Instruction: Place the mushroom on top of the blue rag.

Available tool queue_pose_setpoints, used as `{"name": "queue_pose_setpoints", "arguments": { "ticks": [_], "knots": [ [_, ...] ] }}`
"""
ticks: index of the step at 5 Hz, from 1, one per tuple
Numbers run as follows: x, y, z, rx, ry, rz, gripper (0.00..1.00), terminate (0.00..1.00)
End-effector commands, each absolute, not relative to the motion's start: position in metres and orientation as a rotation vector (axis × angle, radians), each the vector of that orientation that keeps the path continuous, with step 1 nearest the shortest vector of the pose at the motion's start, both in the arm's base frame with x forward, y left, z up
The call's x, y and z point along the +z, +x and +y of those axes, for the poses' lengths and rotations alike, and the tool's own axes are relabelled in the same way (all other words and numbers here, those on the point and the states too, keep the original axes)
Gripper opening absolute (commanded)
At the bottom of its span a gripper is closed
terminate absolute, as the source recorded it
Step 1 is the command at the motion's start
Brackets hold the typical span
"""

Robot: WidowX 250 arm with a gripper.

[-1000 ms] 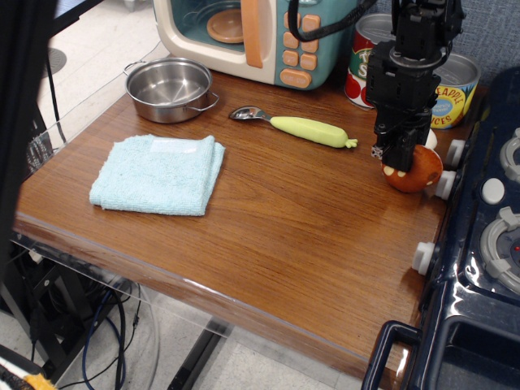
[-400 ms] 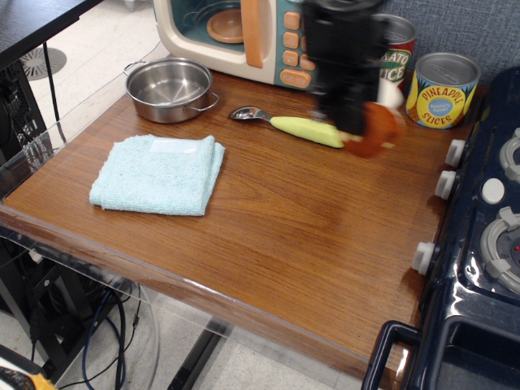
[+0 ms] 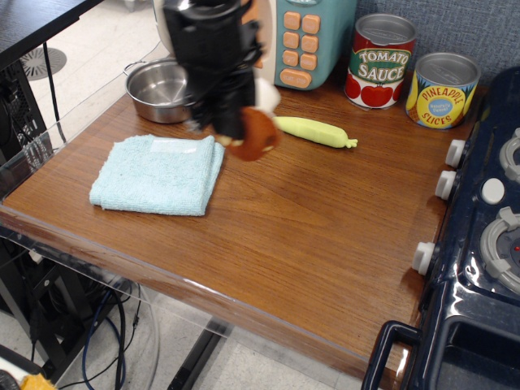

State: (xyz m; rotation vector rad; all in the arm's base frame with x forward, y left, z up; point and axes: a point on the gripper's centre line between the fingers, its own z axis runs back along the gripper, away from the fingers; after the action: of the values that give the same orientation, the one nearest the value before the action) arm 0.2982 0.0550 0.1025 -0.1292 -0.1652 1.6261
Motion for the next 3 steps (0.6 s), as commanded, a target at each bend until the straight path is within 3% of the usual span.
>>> {"name": "queue_pose_setpoints", "arguments": {
  "ticks": [1, 3],
  "knots": [
    [0.082, 0.260, 0.122, 1.868, 0.037, -0.254, 0.00, 0.00],
    [0.063, 0.266, 0.135, 1.945, 0.144, -0.219, 0.00, 0.00]
  ]
}}
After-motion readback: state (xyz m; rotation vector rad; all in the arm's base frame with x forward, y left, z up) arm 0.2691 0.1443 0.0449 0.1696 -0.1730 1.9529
